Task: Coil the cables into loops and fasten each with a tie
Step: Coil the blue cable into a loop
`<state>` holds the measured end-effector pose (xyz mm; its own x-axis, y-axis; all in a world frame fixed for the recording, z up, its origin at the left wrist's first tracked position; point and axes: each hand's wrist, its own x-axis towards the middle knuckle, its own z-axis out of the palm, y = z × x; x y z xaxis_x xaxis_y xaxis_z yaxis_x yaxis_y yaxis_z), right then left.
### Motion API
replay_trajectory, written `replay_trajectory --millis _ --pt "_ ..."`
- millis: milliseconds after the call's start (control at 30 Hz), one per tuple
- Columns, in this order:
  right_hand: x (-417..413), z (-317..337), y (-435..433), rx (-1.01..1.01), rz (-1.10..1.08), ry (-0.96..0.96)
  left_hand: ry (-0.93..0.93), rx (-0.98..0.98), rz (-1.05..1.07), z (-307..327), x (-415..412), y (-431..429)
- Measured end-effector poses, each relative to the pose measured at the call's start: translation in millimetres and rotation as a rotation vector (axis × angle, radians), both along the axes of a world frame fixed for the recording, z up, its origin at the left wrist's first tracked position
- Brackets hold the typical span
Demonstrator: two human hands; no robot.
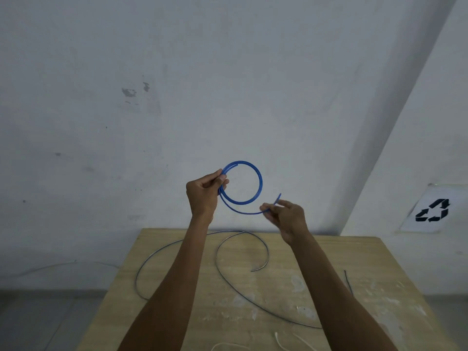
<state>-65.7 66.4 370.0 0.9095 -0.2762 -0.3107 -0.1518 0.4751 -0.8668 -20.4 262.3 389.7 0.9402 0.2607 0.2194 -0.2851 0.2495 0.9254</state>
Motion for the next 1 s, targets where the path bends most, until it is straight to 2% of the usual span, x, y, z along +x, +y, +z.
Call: replay_trajectory --millis 333,467,567,633,700,833,1000 --pt "6.6 7.9 -3.6 -0.244 -0.037 -0.129 0.008 0.119 -0.105 -2.9 0.8 9.5" --pt "12.6 3.4 -4.6 -0.308 -0.045 -0.094 0.004 0.116 -0.105 -3.7 0.7 10.0" --pt "14.0 3.0 -5.3 -0.628 -0.105 0.007 -0.014 0.125 -0.136 -1.6 0.9 11.9" --pt "11.6 7.9 -5.1 -0.781 -0.134 -0.080 -0.029 0.153 -0.189 -0.4 1.0 13.4" --pt "11.7 14.9 -6.9 -0.876 -0.090 -0.249 -0.039 0.205 -0.248 1.4 0.7 14.7" --pt "12.2 35.7 -6.6 -0.842 0.205 -0.448 -0.054 0.303 -0.366 5.9 -1.0 13.1" --pt "18.0 43.3 -7.6 -0.922 0.322 -0.526 -0.066 0.386 -0.424 9.1 -4.0 11.6"
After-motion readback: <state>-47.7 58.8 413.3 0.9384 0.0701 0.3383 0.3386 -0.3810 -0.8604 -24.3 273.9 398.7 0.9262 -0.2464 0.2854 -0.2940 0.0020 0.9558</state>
